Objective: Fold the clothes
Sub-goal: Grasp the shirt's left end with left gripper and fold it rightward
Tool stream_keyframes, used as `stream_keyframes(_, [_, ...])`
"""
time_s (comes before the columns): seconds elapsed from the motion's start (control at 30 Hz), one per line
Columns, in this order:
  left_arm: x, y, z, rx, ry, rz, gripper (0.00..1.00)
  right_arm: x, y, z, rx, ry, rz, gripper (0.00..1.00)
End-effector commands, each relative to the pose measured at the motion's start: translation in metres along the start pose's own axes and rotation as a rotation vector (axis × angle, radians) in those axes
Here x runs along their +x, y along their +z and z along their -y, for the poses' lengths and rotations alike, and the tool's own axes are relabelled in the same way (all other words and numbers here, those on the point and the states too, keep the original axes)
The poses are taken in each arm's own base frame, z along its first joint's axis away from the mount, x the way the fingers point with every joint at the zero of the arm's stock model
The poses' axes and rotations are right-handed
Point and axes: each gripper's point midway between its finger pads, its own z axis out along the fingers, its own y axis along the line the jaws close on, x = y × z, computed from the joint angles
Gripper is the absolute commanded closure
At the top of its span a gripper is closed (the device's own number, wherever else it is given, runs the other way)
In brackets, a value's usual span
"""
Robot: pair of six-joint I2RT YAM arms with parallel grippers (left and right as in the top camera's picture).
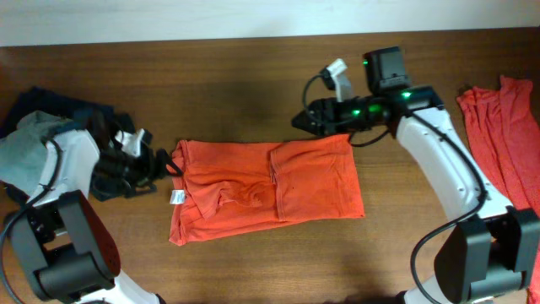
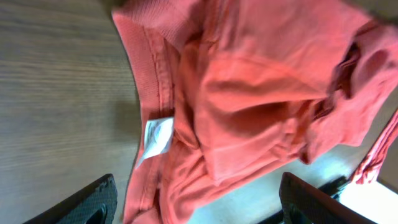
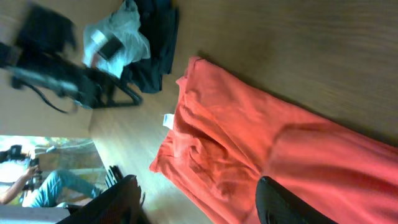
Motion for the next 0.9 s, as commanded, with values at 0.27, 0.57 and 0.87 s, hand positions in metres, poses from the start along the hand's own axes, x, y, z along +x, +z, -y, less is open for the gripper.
stream_keyframes(0.27, [0.049, 0.073, -0.045, -0.041, 0.014, -0.04, 0.18, 0.023, -0.033, 0.041, 0.124, 0.079, -0.049, 0.36])
stream_keyframes(0.57, [0.059, 0.116, -0.028, -0.054, 0.134, -0.033, 0.23, 0.027, -0.034, 0.043, 0.133, 0.091, -0.062, 0.37])
stream_keyframes(0.87, [0.063, 0.121, -0.028, -0.118, 0.102, -0.052, 0.99, 0.031, -0.034, 0.044, 0.141, 0.105, -0.075, 0.41])
